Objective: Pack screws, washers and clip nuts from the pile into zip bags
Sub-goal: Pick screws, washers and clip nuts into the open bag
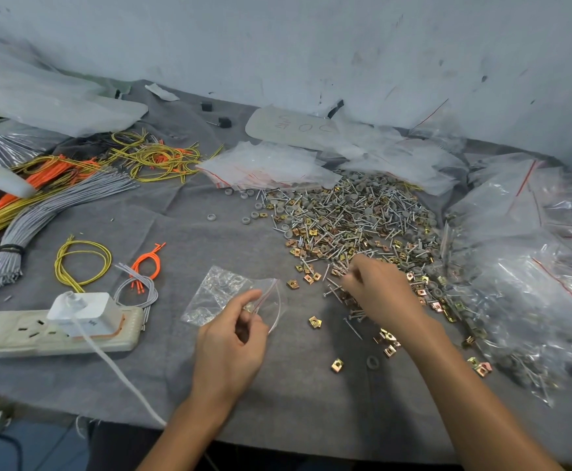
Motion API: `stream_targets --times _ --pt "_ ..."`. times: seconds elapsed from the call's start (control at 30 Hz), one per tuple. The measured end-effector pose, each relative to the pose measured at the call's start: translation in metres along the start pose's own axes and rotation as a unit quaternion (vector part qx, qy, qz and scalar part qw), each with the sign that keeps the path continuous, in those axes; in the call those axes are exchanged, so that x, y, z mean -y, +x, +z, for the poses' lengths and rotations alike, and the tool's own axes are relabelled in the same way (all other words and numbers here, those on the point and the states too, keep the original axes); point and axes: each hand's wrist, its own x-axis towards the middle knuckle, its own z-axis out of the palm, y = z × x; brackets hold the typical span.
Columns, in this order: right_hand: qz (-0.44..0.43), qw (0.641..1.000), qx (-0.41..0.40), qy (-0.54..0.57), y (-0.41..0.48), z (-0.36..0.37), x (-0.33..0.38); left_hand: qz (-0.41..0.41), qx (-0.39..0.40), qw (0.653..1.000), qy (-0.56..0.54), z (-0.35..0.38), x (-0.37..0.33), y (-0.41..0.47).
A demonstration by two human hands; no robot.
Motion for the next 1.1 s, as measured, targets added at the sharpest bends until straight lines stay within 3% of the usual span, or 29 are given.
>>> stream_targets --times 0.33,0.57,0.8,1.1 --pt "-0.034 0.980 0.088 0.178 -0.054 -0.008 0.041 0.002 0.001 1.000 0.001 0.001 0.001 0.000" --pt "-0.059 0.991 0.075 0.093 -0.047 0.018 0.084 0.011 0.006 1.000 0.000 0.001 0.002 0.000" --pt "-0.016 0.989 0.041 0.139 -0.052 0.023 0.077 0.012 0.001 1.000 -0.009 0.001 0.002 -0.001" --pt "-0.105 0.989 0.009 0.103 -0.051 0.025 0.098 0.011 0.003 1.000 0.000 0.000 0.002 0.000"
